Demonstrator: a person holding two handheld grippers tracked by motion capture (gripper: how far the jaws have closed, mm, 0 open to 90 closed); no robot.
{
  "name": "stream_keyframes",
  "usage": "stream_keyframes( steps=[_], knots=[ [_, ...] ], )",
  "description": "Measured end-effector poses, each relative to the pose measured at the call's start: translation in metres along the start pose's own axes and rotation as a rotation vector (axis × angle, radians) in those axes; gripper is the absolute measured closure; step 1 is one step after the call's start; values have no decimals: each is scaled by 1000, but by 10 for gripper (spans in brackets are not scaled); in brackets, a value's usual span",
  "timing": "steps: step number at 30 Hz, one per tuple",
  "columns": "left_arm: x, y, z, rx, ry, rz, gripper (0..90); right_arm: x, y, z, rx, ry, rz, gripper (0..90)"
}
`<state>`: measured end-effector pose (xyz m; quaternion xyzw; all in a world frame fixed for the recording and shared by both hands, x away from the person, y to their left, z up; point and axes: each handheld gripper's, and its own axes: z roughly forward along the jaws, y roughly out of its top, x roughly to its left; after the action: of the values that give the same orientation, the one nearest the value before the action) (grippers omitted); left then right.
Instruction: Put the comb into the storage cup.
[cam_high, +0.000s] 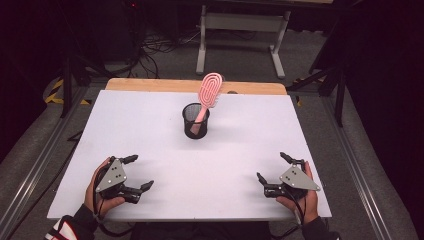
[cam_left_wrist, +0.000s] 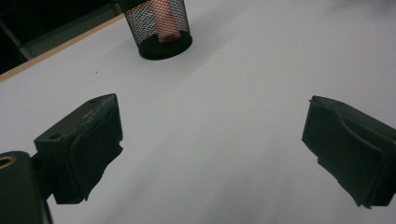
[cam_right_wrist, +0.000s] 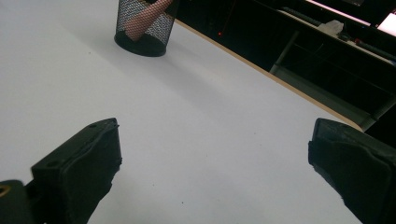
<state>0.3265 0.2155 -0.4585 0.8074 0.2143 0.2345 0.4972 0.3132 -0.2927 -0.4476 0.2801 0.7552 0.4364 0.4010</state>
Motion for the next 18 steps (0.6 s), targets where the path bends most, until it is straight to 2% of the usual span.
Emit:
stream_keyframes(
  steps=[11,14,18],
  knots=[
    [-1,0,0,7,8,8,58,2,0,2,-20,30,10,30],
    [-1,1,1,8,6,12,58,3,1,1,-22,26,10,30],
    [-2,0,2,9,3,12,58,2,3,1,-30,36,43,30]
  ],
)
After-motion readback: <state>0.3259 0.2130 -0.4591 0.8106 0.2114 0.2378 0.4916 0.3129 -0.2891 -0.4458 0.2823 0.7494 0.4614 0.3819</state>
